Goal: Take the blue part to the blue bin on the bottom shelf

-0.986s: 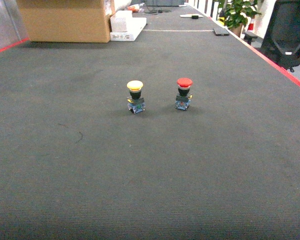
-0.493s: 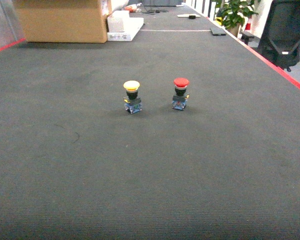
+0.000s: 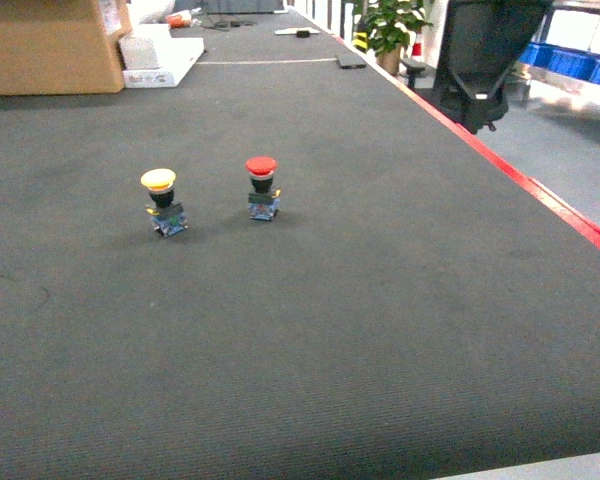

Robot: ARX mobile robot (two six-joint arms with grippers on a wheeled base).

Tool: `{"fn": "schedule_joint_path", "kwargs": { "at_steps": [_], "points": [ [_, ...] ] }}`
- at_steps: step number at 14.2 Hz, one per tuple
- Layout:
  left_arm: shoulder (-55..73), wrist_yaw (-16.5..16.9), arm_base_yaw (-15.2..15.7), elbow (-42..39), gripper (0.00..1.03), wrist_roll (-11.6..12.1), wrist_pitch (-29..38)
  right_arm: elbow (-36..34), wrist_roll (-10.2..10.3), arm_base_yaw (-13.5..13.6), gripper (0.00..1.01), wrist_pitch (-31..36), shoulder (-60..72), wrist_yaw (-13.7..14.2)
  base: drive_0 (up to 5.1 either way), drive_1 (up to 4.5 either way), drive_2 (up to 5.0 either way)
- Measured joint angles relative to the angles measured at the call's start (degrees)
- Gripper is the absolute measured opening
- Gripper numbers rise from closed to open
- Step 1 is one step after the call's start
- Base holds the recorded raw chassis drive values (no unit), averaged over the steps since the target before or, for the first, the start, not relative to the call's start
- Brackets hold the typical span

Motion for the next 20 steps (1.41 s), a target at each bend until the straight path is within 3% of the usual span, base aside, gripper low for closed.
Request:
{"fn": "schedule_joint_path", "kwargs": {
  "at_steps": [20],
  "points": [
    [0.0, 0.02, -0.02, 0.0, 0.43, 0.0, 0.02, 0.0, 0.0, 0.0, 0.98, 0.0, 0.0, 0.0, -1.6, -1.61, -1.6]
  ]
}}
